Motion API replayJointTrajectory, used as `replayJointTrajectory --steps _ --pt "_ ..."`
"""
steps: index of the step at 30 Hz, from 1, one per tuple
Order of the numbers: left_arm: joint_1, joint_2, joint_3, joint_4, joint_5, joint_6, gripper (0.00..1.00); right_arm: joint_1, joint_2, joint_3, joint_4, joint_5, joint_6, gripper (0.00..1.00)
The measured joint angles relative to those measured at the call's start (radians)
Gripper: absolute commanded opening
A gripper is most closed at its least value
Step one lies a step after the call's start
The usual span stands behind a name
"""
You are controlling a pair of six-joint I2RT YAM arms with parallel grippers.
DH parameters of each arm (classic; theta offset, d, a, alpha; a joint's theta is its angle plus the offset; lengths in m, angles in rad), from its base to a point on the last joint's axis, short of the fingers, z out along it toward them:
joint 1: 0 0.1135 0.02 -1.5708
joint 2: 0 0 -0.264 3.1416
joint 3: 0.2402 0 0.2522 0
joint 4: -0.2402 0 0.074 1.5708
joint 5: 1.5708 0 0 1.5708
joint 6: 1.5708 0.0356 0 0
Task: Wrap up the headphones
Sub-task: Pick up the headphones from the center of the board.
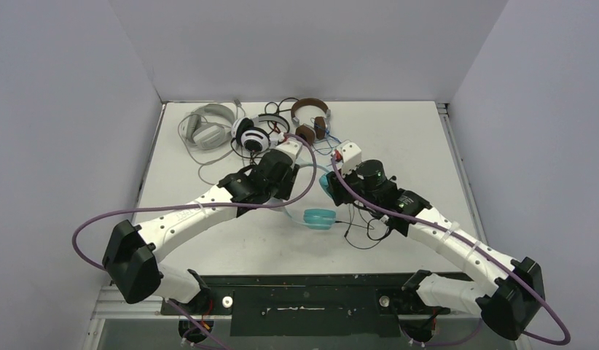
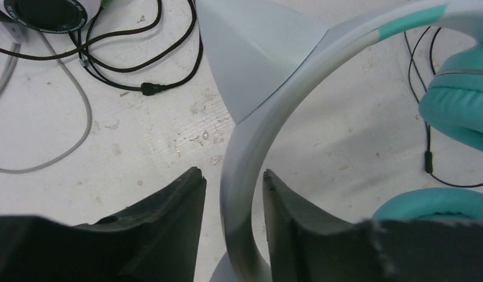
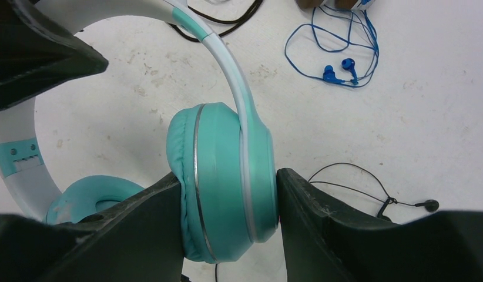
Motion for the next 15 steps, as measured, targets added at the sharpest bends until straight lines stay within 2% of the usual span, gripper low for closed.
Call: replayJointTrajectory --steps 2,3,4,5,6,10,15 --pt "-0.002 0.014 0.003 -0.006 -0.006 -0.004 0.12 0.004 -0.015 0.0 0.0 -0.009 0.0 0.49" --pt "-0.002 0.018 0.005 -0.008 -0.009 -0.005 0.02 0.006 -0.023 0.0 -0.001 -0.014 0.001 0.6" --pt "-0.003 0.021 0.005 -0.01 -0.013 -0.009 0.0 0.007 -0.029 0.0 -0.001 -0.016 0.0 0.77" --pt "-0.004 0.024 0.005 -0.014 -0.03 -0.011 0.0 0.007 -0.037 -0.002 -0.002 -0.021 0.003 0.85" --pt "-0.004 0.027 0.006 -0.023 -0.033 -0.013 0.0 0.007 -0.043 -0.003 0.004 -0.026 0.014 0.89" --pt "-0.003 0.029 0.008 -0.076 -0.076 -0.019 0.0 0.009 -0.091 -0.025 0.034 -0.045 0.032 0.92" --pt "0.026 0.0 0.028 -0.16 -0.091 -0.018 0.0 0.009 -0.214 -0.136 0.069 -0.066 0.062 0.95"
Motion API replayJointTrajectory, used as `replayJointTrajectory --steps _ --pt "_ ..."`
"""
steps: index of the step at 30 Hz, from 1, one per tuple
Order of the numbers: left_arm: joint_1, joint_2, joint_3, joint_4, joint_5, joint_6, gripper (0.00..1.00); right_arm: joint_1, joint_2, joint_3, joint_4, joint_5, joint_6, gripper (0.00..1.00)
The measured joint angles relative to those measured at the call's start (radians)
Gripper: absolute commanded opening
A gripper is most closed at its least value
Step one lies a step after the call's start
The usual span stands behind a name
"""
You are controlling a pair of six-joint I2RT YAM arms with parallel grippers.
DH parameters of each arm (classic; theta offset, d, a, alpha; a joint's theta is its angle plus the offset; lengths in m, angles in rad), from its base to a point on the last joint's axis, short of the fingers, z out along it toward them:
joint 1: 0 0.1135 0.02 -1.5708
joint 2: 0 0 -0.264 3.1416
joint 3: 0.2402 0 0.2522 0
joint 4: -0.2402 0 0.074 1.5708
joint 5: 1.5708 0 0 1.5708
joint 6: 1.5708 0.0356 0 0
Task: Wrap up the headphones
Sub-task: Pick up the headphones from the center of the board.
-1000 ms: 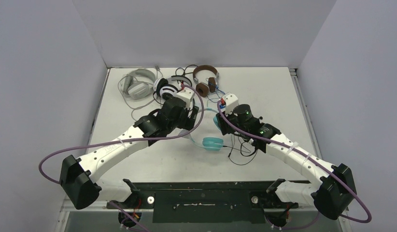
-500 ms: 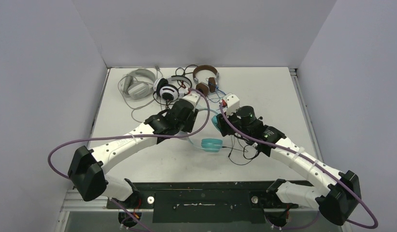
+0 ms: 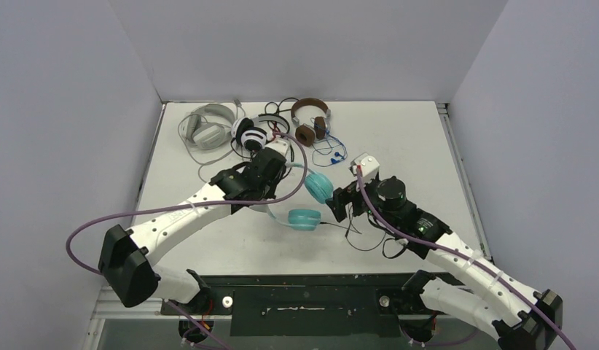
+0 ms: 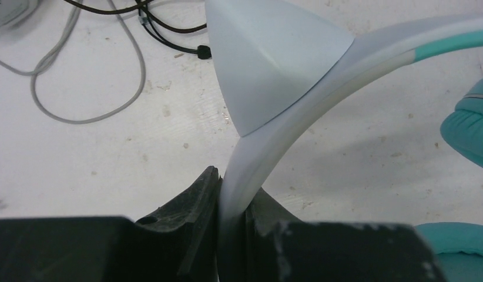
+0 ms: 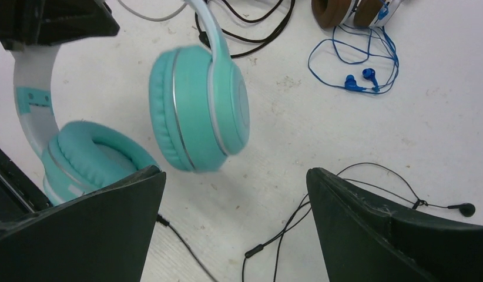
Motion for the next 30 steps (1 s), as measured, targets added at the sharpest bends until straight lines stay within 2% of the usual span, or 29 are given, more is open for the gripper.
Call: replayJointTrajectory --steps 11,19,25,30 --pt "0.082 -0.164 0.118 -0.146 -0.01 -0.01 0.0 0.0 -0.208 -0.192 0.17 -0.035 0.098 1.0" --pt "0.165 -0.237 0.201 -0.249 0.006 -0.027 0.0 0.0 -0.247 -0.246 0.281 -0.116 0.082 0.99" --pt "0.167 -0.262 0.294 -0.307 0.051 -0.034 0.0 0.0 -0.216 -0.276 0.377 -0.204 0.017 0.89" --pt "0.167 -0.268 0.383 -0.36 0.098 -0.043 0.0 0.0 -0.152 -0.278 0.444 -0.23 -0.021 0.67"
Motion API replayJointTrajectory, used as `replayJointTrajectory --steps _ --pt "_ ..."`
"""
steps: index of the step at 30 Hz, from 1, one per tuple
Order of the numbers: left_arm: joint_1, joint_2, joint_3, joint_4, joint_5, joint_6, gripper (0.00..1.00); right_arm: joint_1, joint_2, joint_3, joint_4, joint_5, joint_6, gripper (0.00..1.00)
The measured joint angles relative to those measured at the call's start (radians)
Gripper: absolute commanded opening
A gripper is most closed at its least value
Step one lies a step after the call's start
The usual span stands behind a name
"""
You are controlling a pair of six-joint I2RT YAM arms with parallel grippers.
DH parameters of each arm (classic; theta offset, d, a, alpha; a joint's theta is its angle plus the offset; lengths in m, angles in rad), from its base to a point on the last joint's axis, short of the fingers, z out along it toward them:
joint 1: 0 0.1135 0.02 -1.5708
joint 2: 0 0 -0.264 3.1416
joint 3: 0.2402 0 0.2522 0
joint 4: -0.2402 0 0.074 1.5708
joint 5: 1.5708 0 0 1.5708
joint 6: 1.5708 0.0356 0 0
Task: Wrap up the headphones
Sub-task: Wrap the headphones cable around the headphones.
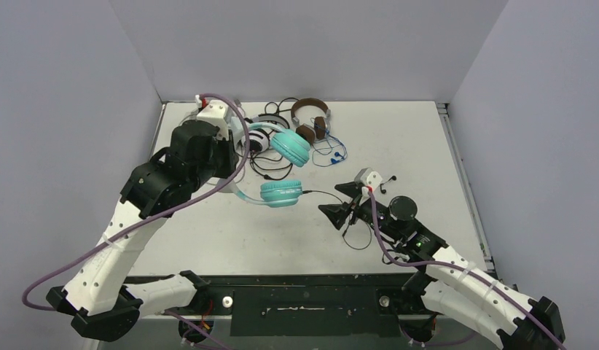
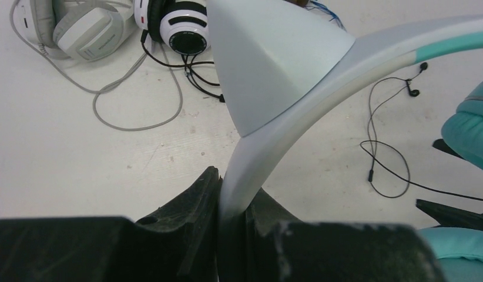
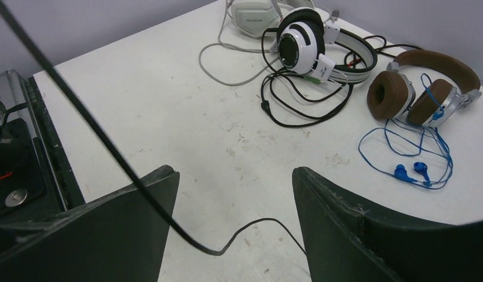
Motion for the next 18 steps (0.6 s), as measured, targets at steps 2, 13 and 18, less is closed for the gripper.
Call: replayJointTrajectory --steps 2,13,18 --pt "0.0 0.0 0.046 -0.021 0.027 -0.01 0.0 0.0 0.015 0.0 0.026 -0.011 -0.011 0.57" --pt "0.005 -0.002 0.002 -0.009 0.076 -0.031 0.0 0.0 -0.006 0.044 0.021 0.019 -0.024 0.2" --pt "0.006 0.038 -0.141 0.005 0.113 0.021 0.0 0.0 0.007 0.179 -0.053 0.033 -0.043 0.17"
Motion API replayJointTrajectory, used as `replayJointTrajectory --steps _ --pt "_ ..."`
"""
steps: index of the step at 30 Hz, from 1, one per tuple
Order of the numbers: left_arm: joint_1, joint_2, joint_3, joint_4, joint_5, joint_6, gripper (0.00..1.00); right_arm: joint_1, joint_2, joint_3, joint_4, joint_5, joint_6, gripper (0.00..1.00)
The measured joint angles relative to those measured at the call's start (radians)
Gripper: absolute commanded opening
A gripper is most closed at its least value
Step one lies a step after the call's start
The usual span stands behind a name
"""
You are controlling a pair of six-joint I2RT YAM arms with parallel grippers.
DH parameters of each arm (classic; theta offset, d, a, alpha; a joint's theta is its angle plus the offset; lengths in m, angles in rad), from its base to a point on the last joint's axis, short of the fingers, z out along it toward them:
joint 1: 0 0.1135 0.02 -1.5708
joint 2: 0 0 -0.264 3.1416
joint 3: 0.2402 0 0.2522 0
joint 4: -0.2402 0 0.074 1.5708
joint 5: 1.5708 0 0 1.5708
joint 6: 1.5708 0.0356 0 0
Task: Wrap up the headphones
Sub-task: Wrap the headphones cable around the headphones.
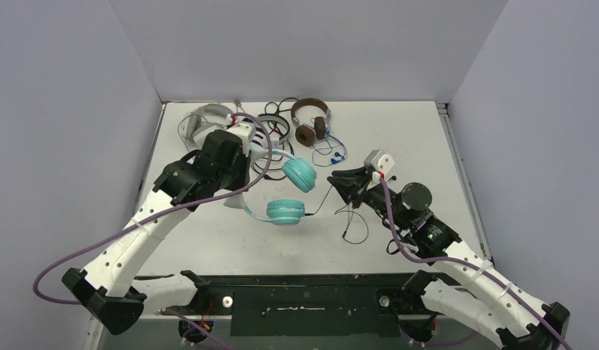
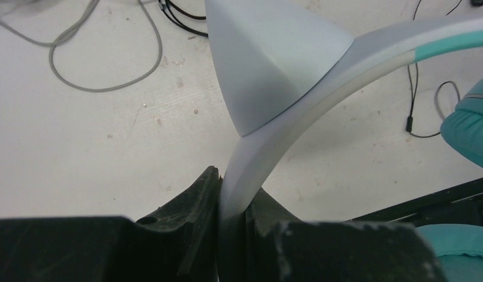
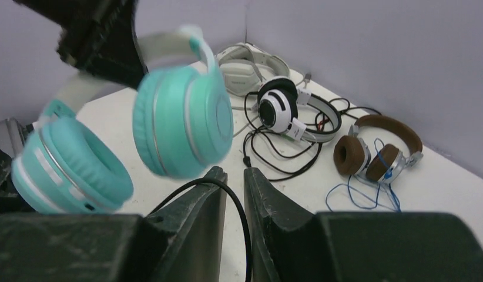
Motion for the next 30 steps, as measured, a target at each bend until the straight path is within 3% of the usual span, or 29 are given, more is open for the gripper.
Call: replayJointTrajectory --steps 3,8,30 --pt "0.0 0.023 -0.049 0.023 0.017 0.026 0.0 0.0 0.059 0.122 -0.065 -0.018 -0.014 0.15" --pt "-0.002 0.039 -0.072 0.071 0.033 0.048 0.0 0.005 0.174 0.249 -0.173 -0.067 -0.021 0.2" --pt "-0.184 0.272 -0.04 0.171 -0.019 0.18 0.0 0.031 0.294 0.344 -0.34 -0.058 -0.043 0.28"
